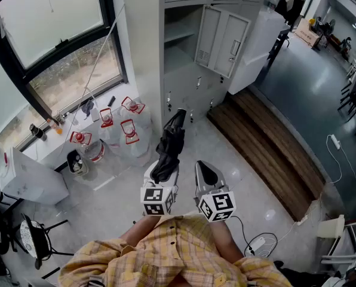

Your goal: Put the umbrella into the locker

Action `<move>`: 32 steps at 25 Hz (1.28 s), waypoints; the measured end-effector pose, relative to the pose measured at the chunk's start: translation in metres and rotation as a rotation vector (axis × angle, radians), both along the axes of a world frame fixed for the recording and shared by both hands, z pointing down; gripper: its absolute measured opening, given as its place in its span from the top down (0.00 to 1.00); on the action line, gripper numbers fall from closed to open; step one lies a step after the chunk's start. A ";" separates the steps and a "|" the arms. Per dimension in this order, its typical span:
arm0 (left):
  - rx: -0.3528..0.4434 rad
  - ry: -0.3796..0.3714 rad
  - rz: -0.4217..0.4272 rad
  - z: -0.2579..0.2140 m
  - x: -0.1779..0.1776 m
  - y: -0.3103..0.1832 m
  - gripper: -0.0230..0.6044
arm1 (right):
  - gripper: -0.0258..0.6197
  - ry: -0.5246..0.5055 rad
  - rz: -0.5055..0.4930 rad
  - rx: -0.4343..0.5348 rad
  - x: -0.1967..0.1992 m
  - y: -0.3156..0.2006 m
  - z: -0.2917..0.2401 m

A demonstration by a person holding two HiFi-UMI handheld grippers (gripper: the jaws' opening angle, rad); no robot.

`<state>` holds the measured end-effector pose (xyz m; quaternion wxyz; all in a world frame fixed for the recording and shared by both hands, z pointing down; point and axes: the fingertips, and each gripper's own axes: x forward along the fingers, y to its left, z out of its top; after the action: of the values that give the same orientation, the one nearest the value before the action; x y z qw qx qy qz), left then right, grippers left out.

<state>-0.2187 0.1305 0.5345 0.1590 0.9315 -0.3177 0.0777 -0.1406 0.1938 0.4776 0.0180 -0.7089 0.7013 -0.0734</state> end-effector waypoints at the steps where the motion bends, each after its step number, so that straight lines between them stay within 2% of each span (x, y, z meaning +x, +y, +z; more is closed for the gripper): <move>1: 0.000 -0.001 0.004 0.000 -0.001 0.000 0.57 | 0.96 -0.002 0.003 0.001 -0.001 0.000 0.000; 8: 0.001 -0.001 0.011 0.002 -0.008 -0.002 0.57 | 0.96 -0.002 0.021 0.005 -0.008 0.000 0.001; 12: 0.008 -0.005 0.016 0.002 -0.012 -0.003 0.57 | 0.96 -0.034 0.026 0.041 -0.011 0.002 -0.005; 17: -0.010 -0.008 0.014 0.010 -0.013 -0.002 0.57 | 0.96 -0.038 0.022 0.021 -0.011 0.002 0.002; 23: -0.012 -0.015 0.025 0.017 0.004 -0.012 0.57 | 0.96 -0.028 0.027 0.000 0.003 -0.009 0.012; 32: -0.025 -0.041 0.044 0.028 0.042 -0.046 0.57 | 0.96 -0.063 0.030 -0.010 0.044 -0.054 0.020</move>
<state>-0.1771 0.0846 0.5624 0.1625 0.9345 -0.2991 0.1045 -0.0963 0.1394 0.4971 0.0377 -0.7167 0.6893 -0.0987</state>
